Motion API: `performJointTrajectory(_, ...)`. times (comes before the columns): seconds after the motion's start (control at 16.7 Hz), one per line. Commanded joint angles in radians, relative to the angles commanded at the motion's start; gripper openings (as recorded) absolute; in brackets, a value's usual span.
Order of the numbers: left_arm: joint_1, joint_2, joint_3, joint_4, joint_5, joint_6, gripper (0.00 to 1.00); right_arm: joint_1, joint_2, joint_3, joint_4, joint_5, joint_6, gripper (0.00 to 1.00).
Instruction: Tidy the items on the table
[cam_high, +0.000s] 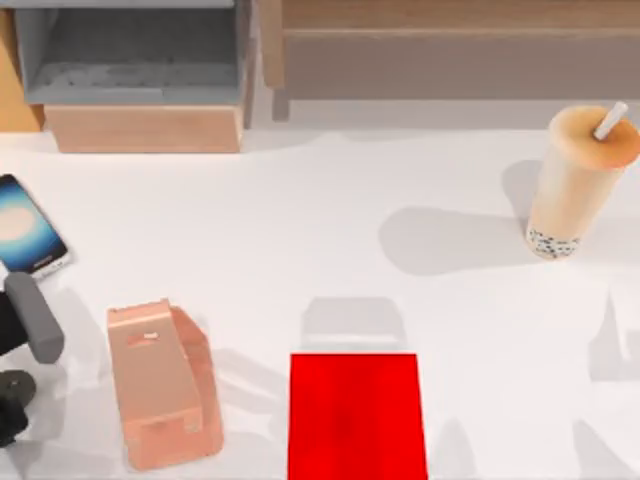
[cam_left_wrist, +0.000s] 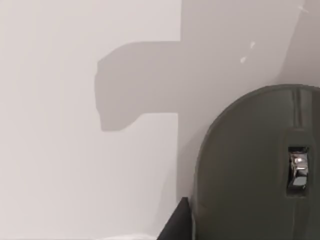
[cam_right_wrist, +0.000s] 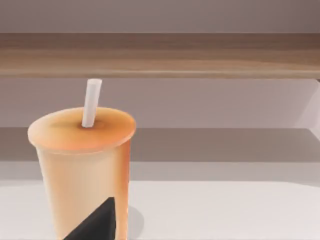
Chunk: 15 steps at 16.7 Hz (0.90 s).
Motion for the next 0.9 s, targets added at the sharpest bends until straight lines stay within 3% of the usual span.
performJointTrajectory(0.48, -0.004, -0.036, 0.041, -0.077, 0.013, -0.009, 0.00, 0.000, 0.000, 0.000, 0.000, 0.000, 0.000, 1.00)
performJointTrajectory(0.9, -0.007, -0.158, 0.238, -0.423, 0.013, -0.013, 0.00, 0.000, 0.000, 0.000, 0.000, 0.000, 0.000, 1.00)
